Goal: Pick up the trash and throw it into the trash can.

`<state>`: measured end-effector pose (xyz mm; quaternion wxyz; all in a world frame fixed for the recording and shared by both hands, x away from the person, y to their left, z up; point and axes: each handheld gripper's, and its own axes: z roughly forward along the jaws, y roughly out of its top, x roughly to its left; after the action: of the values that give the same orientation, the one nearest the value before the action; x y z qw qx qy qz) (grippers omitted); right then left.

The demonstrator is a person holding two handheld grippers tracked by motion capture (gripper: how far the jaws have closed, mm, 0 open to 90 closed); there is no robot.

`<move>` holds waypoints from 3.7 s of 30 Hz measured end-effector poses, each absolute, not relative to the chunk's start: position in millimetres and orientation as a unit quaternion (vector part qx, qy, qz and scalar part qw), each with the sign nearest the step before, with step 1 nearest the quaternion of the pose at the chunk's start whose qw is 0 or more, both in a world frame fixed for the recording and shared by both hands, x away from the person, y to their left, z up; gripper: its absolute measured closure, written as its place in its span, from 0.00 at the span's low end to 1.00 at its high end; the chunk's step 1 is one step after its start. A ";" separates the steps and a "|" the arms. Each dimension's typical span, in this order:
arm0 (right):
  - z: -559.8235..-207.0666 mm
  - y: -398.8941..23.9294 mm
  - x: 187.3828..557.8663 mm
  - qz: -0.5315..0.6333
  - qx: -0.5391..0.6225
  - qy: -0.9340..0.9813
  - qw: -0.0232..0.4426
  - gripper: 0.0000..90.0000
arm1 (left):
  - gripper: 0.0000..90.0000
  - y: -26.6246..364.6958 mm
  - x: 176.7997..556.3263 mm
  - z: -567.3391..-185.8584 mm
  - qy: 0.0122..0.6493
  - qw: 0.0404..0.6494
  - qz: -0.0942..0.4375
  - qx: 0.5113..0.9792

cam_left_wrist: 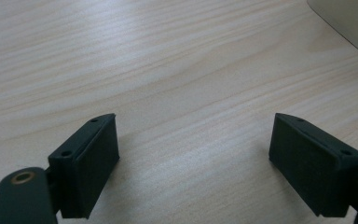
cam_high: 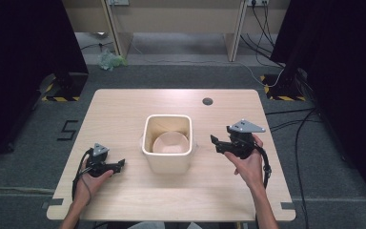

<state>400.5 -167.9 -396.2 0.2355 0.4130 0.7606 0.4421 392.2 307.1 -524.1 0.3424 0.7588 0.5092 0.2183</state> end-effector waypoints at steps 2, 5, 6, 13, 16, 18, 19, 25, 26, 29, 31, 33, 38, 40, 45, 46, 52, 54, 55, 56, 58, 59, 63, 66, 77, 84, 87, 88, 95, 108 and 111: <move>-399.1 -169.7 398.9 0.440 0.413 0.761 0.239 0.32 | 0.16 307.1 392.2 -524.1 0.509 0.342 0.218 0.759; -403.1 -172.1 396.5 0.437 0.416 0.760 0.240 0.32 | 0.16 307.0 392.2 -524.2 0.509 0.342 0.218 0.759; -404.7 -172.7 395.8 0.437 0.416 0.761 0.240 0.32 | 0.16 307.0 392.2 -524.2 0.510 0.342 0.218 0.759; -414.0 -173.9 388.8 0.412 0.410 0.773 0.255 0.30 | 0.16 307.0 392.2 -524.1 0.509 0.342 0.218 0.759; -417.3 -174.7 386.8 0.404 0.412 0.776 0.256 0.30 | 0.16 307.0 392.2 -524.2 0.509 0.342 0.218 0.759; -417.8 -174.8 385.7 0.391 0.409 0.779 0.269 0.29 | 0.16 307.0 392.2 -524.1 0.509 0.342 0.218 0.759; -417.9 -174.8 385.1 0.389 0.408 0.780 0.272 0.29 | 0.16 307.0 392.2 -524.2 0.509 0.342 0.218 0.759; -422.9 -174.2 381.1 0.381 0.402 0.785 0.277 0.29 | 0.16 307.0 392.2 -524.2 0.509 0.342 0.218 0.759; -424.9 -174.7 380.6 0.380 0.402 0.786 0.276 0.29 | 0.16 307.0 392.2 -524.2 0.510 0.342 0.218 0.759; -430.8 -176.8 379.2 0.375 0.407 0.787 0.272 0.29 | 0.16 307.0 392.2 -524.2 0.509 0.342 0.218 0.759; -433.9 -178.4 378.2 0.375 0.411 0.786 0.269 0.29 | 0.16 307.0 392.2 -524.1 0.509 0.342 0.218 0.759; -436.2 -179.8 377.5 0.375 0.412 0.785 0.269 0.29 | 0.16 307.0 392.2 -524.1 0.509 0.342 0.218 0.759; -441.8 -183.1 374.4 0.375 0.418 0.784 0.264 0.29 | 0.16 307.0 392.2 -524.2 0.510 0.342 0.219 0.759; -444.5 -184.2 373.4 0.377 0.420 0.783 0.262 0.29 | 0.16 307.0 392.2 -524.1 0.509 0.342 0.218 0.759; -452.0 -185.7 371.4 0.374 0.425 0.784 0.256 0.29 | 0.16 307.0 392.2 -524.1 0.509 0.342 0.218 0.759; -454.0 -186.5 370.9 0.372 0.425 0.785 0.255 0.29 | 0.16 307.0 392.2 -524.2 0.510 0.342 0.219 0.759; -464.0 -189.9 367.6 0.371 0.432 0.783 0.249 0.28 | 0.16 307.0 392.2 -524.1 0.509 0.342 0.219 0.759; -467.1 -190.8 366.1 0.371 0.436 0.782 0.246 0.28 | 0.16 307.0 392.2 -524.2 0.510 0.342 0.219 0.759; -468.7 -191.1 365.3 0.370 0.438 0.782 0.245 0.28 | 0.16 307.0 392.2 -524.1 0.509 0.342 0.218 0.759; -470.4 -191.9 364.9 0.371 0.438 0.782 0.244 0.28 | 0.16 307.0 392.2 -524.2 0.510 0.342 0.219 0.759; -473.7 -192.6 363.8 0.371 0.441 0.781 0.241 0.28 | 0.16 307.0 392.2 -524.1 0.509 0.342 0.219 0.759; -475.1 -192.9 363.5 0.372 0.443 0.780 0.240 0.28 | 0.16 307.0 392.2 -524.2 0.509 0.342 0.219 0.759; -482.4 -193.4 362.1 0.366 0.444 0.782 0.240 0.28 | 0.16 307.0 392.2 -524.1 0.509 0.342 0.219 0.759; -485.9 -193.9 360.7 0.362 0.449 0.781 0.237 0.28 | 0.16 307.0 392.2 -524.1 0.510 0.342 0.219 0.759; -495.6 -196.0 354.8 0.348 0.451 0.787 0.237 0.27 | 0.16 307.0 392.2 -524.1 0.510 0.342 0.219 0.759; -499.2 -198.0 349.5 0.341 0.453 0.788 0.237 0.27 | 0.16 307.0 392.2 -524.1 0.509 0.342 0.218 0.759; -499.7 -198.0 347.5 0.344 0.453 0.788 0.236 0.27 | 0.16 307.0 392.2 -524.1 0.509 0.342 0.218 0.759; -499.9 -197.9 346.6 0.343 0.454 0.788 0.235 0.27 | 0.16 307.0 392.2 -524.1 0.510 0.342 0.218 0.759; -506.4 -199.9 339.7 0.342 0.458 0.788 0.227 0.27 | 0.16 307.0 392.2 -524.2 0.510 0.342 0.219 0.759; -516.2 -206.4 329.2 0.339 0.467 0.787 0.218 0.25 | 0.16 307.0 392.2 -524.1 0.510 0.342 0.219 0.759; -516.2 -206.8 327.1 0.339 0.468 0.787 0.217 0.24 | 0.16 306.9 392.2 -524.1 0.510 0.342 0.219 0.759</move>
<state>327.1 -206.8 -516.2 0.2171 0.4681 0.7867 0.3388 392.2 306.9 -524.1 0.3421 0.7586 0.5095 0.2187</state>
